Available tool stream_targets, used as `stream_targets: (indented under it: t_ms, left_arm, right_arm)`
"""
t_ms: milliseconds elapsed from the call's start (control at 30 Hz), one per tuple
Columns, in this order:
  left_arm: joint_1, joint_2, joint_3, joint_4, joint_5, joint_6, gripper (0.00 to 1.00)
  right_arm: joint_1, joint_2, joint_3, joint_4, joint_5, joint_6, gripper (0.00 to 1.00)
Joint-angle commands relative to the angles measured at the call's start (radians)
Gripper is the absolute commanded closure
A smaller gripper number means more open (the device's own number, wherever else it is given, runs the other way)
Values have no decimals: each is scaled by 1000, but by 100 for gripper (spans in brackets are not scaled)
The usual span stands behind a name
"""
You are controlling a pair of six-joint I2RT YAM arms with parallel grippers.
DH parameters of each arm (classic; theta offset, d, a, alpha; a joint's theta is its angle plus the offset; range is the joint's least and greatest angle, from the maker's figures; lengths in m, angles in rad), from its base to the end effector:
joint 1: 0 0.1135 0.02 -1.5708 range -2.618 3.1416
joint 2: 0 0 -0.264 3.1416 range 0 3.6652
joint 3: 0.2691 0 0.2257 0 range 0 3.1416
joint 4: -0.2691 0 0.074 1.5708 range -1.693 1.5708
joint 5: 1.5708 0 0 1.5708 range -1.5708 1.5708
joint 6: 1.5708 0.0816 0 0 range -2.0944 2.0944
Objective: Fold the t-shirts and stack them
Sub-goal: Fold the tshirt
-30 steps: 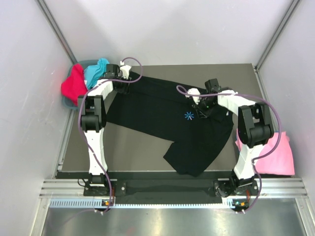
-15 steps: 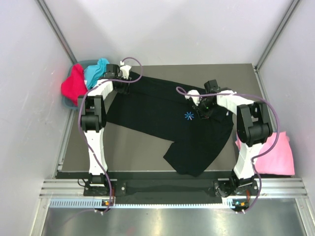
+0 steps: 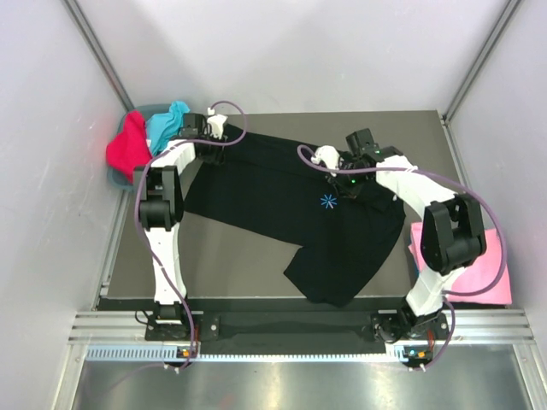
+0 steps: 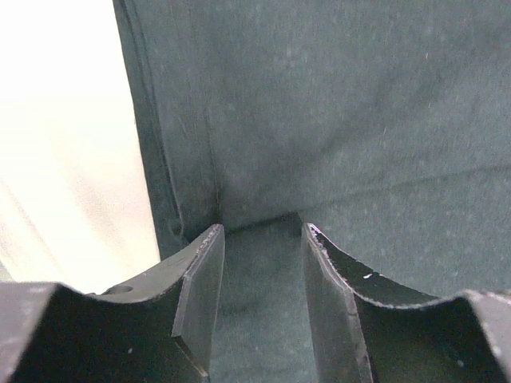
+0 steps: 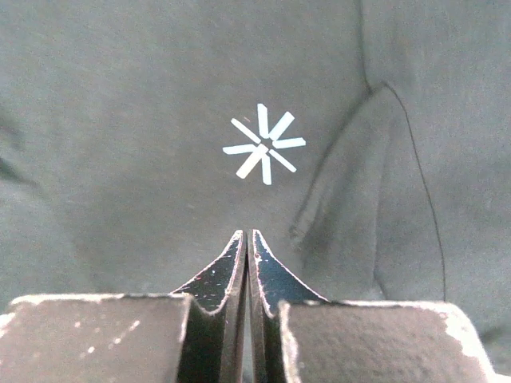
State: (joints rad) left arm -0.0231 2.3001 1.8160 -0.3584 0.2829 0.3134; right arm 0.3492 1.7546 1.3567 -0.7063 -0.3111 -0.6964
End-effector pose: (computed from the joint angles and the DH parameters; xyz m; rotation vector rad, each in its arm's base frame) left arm 0.5172 -0.0347 0.1485 0.5250 2.3206 -0.2038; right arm 0.3300 0.1467 0.2086 -1.3904 2.2176 0.2966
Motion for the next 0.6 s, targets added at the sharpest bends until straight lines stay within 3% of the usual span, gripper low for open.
stream_targets:
  t_ms: [0,100,200,567]
  left_arm:
    - [12,-82,-38,61,15,0,51]
    - [12,-76,-44,68,12,-14,51]
    - [12,-70,-37,68,10,-31,51]
    - [14,-54,-24,44,-7,-23,51]
  right_arm:
    - [36,-66,-8,-22,13,20,99]
    - [28,-46,-25,10,53,72,77]
    - [-12,-20,-31,39,67,89,68]
    - [-96,120,16,76,72,75,68]
